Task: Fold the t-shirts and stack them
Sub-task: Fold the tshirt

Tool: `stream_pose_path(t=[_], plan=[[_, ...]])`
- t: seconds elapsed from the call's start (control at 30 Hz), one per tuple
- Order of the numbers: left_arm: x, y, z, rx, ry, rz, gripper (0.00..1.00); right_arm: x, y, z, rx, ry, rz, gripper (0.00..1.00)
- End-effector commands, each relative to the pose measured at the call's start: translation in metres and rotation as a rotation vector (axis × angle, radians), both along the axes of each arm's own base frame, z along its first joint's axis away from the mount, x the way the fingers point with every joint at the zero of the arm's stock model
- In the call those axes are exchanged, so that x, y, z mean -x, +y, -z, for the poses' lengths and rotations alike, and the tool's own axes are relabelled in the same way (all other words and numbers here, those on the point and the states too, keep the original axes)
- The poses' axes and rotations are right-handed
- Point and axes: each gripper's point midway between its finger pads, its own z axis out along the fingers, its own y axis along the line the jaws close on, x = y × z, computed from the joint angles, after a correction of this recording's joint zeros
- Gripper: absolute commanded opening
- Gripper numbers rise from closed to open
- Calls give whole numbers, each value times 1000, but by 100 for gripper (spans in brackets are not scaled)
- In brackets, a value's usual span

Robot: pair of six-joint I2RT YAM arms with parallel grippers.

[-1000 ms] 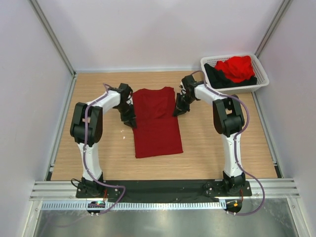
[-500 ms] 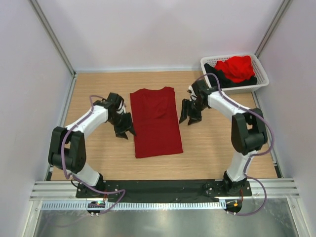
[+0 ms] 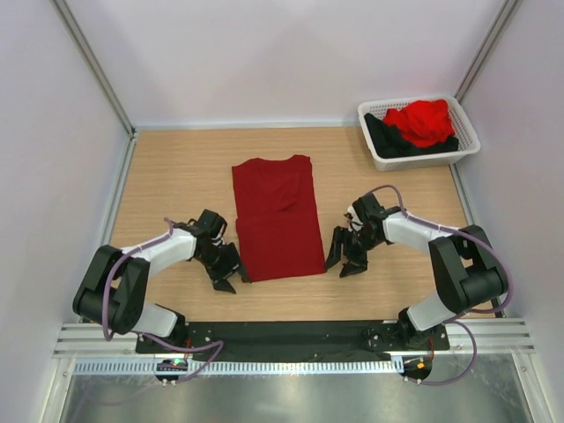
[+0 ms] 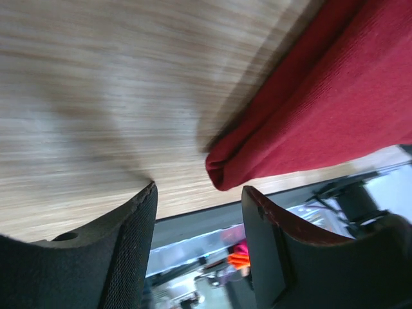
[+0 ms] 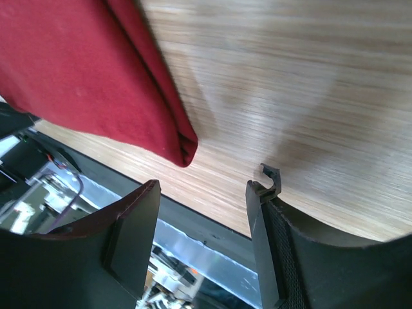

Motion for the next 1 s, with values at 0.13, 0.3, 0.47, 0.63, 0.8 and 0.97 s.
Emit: stream_pose_path(t=[0.13,0.3,0.47,0.63,0.8,0.97], plan=[[-18,-10,4,28,-38,-219,56,-16,15,-6,-94,-56,176,59],[-19,-8,14,2,-4,-291,54,-13,14,9,-91,-18,253,54],[-25,-7,15,-13,-12,-328,51,-12,11,16,-68,-7,283,52],[-22,-2,20,-36,-9,-337,49,-14,9,20,-51,-10,305,52],[-18,2,25,-53,-9,-336,47,-14,8,27,-45,5,318,52],[-20,3,28,-63,-18,-329,42,-16,10,29,-48,8,324,50]])
